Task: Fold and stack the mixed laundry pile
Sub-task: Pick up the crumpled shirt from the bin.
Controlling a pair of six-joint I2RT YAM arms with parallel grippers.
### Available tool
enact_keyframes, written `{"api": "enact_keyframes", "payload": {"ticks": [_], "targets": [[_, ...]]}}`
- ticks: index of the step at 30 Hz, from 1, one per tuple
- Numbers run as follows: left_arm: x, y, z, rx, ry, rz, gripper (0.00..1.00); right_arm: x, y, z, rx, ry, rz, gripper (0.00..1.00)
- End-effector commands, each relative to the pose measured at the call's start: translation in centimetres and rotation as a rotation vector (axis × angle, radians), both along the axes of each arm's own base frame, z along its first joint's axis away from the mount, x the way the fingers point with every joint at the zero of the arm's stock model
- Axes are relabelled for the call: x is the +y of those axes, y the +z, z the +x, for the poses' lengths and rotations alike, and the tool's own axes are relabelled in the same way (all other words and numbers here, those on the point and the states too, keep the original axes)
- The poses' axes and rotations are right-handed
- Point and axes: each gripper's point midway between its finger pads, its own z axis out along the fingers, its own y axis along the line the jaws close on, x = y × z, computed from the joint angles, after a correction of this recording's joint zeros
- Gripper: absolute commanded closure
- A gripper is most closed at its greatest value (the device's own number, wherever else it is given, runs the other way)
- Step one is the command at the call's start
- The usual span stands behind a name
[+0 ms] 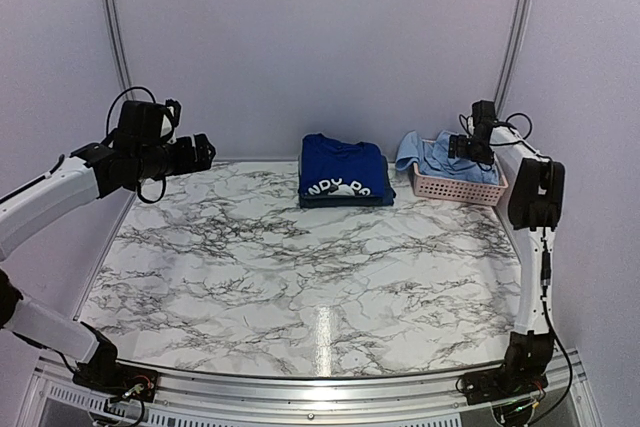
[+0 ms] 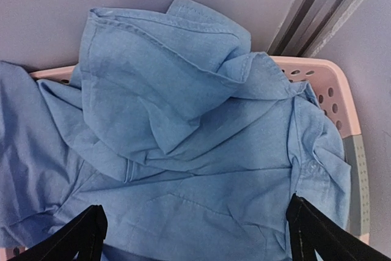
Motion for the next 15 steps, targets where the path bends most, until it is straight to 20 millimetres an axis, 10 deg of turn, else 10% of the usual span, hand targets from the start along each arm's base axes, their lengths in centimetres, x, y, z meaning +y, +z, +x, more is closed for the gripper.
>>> {"api": "enact_keyframes", "payload": {"ticks": [1, 15], "targets": [[1.4, -1.0, -0.4, 0.037, 0.047, 0.053, 0.01, -1.2, 0.0, 2.5, -0.09, -0.062, -0.009, 0.02], [0.8, -3.4, 1.8, 0.097, 0.061, 0.103, 0.01, -1.0, -10.2, 2.1, 0.098, -0.017, -0.022, 0.03]]}}
